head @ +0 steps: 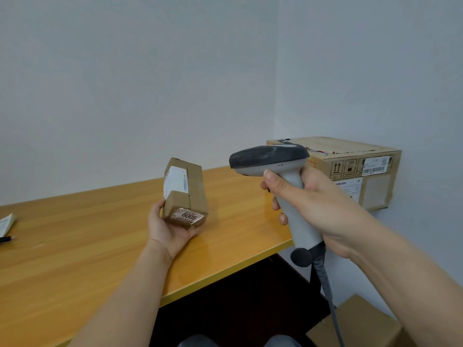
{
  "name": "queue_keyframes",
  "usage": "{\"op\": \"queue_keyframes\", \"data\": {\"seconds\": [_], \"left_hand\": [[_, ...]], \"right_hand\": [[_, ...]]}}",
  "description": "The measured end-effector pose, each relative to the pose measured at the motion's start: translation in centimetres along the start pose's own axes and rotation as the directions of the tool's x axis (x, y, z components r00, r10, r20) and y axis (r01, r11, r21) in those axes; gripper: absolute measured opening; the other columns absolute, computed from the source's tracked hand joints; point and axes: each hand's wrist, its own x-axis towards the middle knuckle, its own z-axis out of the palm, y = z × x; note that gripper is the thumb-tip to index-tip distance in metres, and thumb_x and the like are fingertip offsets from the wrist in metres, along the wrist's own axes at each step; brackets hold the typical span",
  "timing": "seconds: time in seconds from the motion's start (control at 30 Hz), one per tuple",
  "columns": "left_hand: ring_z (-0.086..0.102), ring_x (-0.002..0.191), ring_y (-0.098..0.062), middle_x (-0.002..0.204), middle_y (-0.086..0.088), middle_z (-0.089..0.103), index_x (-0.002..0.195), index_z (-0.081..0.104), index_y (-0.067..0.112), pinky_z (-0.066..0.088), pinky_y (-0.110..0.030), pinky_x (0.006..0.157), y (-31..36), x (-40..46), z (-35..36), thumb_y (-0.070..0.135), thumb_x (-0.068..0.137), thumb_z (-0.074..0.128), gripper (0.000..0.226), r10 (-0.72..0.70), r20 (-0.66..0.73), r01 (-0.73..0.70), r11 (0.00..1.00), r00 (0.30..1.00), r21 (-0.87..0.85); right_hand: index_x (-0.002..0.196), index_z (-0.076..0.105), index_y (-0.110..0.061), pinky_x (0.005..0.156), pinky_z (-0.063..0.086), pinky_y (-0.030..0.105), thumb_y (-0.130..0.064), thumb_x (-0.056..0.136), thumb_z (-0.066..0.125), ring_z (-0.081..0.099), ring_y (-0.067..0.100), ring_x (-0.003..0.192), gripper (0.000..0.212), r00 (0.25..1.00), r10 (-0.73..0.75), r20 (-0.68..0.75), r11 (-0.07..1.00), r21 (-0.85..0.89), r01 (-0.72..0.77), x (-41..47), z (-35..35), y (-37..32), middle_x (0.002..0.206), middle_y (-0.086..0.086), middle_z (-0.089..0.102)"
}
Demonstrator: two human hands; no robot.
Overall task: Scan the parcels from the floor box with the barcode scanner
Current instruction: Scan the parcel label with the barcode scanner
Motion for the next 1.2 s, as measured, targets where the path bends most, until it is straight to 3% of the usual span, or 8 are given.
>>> {"op": "queue_keyframes", "data": {"seconds": [0.1, 0.27, 0.4, 0.53, 0.63, 0.83, 1.1, 1.2], "left_hand": [[0.056, 0.108, -0.045, 0.117, -0.021, 0.063, 0.116, 0.062, 0.013, 0.043, -0.057, 0.095, -0.1, -0.4, 0.1, 0.044, 0.091, 0.041, 0.045, -0.102, 0.093, 0.104, 0.994, 0.99, -0.022], [0.054, 0.117, -0.042, 0.124, -0.016, 0.063, 0.121, 0.062, 0.019, 0.058, -0.046, 0.069, 0.1, -0.4, 0.3, 0.068, 0.08, 0.051, 0.065, -0.146, 0.091, 0.148, 0.989, 0.985, -0.014], [0.05, 0.126, -0.035, 0.133, -0.014, 0.058, 0.128, 0.06, 0.02, 0.057, -0.043, 0.075, 0.0, 0.1, 0.0, 0.067, 0.075, 0.059, 0.071, -0.139, 0.108, 0.139, 0.99, 0.984, 0.005], [0.06, 0.111, -0.029, 0.127, -0.01, 0.063, 0.126, 0.061, 0.019, 0.054, -0.04, 0.087, -0.1, 0.1, 0.1, 0.059, 0.075, 0.063, 0.065, -0.079, 0.116, 0.075, 0.996, 0.99, 0.045], [0.061, 0.113, -0.026, 0.126, -0.01, 0.065, 0.134, 0.053, 0.018, 0.05, -0.042, 0.096, -0.4, 0.0, 0.4, 0.043, 0.079, 0.067, 0.062, 0.016, 0.116, -0.03, 0.992, 0.993, 0.12], [0.062, 0.106, -0.029, 0.125, -0.012, 0.059, 0.131, 0.04, 0.031, 0.054, -0.05, 0.083, -0.9, 0.7, 0.1, 0.028, 0.065, 0.081, 0.078, 0.203, -0.067, -0.18, 0.951, 0.977, 0.252], [0.063, 0.089, -0.023, 0.108, -0.008, 0.065, 0.135, 0.034, 0.031, 0.05, -0.042, 0.083, -1.2, 1.0, 0.1, 0.01, 0.08, 0.073, 0.071, 0.249, -0.071, -0.214, 0.921, 0.966, 0.326], [0.062, 0.101, -0.023, 0.118, -0.007, 0.059, 0.137, 0.035, 0.033, 0.052, -0.038, 0.087, -1.3, 1.0, 0.0, 0.014, 0.076, 0.078, 0.077, 0.326, -0.064, -0.269, 0.86, 0.943, 0.434]], "right_hand": [[0.112, 0.063, -0.013, 0.053, 0.049, 0.023, -0.046, 0.075, 0.065, 0.055, 0.009, 0.065, 0.049, 1.0, 0.016, -0.005, 1.0, 0.02, -0.016, 0.3, 0.1, 0.6, 0.097, 0.01, 0.062], [0.113, 0.063, -0.018, 0.06, 0.051, 0.029, -0.05, 0.073, 0.067, 0.058, 0.013, 0.068, 0.052, 0.999, 0.035, -0.027, 0.999, 0.002, -0.035, 0.7, 0.4, 1.1, 0.109, 0.021, 0.066], [0.113, 0.062, -0.016, 0.058, 0.051, 0.028, -0.039, 0.084, 0.066, 0.058, 0.012, 0.068, 0.037, 0.998, 0.048, -0.035, 0.999, 0.012, -0.047, 0.9, 0.7, 1.4, 0.112, 0.022, 0.065], [0.114, 0.062, -0.018, 0.059, 0.052, 0.028, -0.039, 0.083, 0.066, 0.058, 0.012, 0.07, 0.037, 0.998, 0.05, -0.033, 0.999, 0.005, -0.05, 0.9, 0.9, 1.5, 0.112, 0.02, 0.065], [0.115, 0.06, -0.021, 0.058, 0.053, 0.024, -0.037, 0.086, 0.065, 0.061, 0.009, 0.07, 0.034, 0.998, 0.053, -0.02, 0.999, 0.004, -0.053, 1.0, 1.2, 1.7, 0.109, 0.012, 0.067], [0.115, 0.061, -0.017, 0.055, 0.051, 0.022, -0.033, 0.087, 0.065, 0.061, 0.007, 0.066, 0.032, 0.997, 0.08, 0.0, 0.996, 0.03, -0.08, 1.2, 1.9, 1.7, 0.102, 0.006, 0.066], [0.117, 0.061, -0.015, 0.057, 0.049, 0.025, -0.028, 0.089, 0.066, 0.058, 0.01, 0.069, 0.031, 0.996, 0.062, 0.06, 0.996, 0.066, -0.066, 1.3, 2.6, 0.9, 0.099, 0.007, 0.063], [0.116, 0.06, -0.018, 0.06, 0.049, 0.025, -0.033, 0.09, 0.063, 0.058, 0.01, 0.07, 0.03, 0.998, 0.04, 0.04, 0.999, 0.008, -0.04, 1.0, 2.9, 1.0, 0.1, 0.007, 0.064]]}}
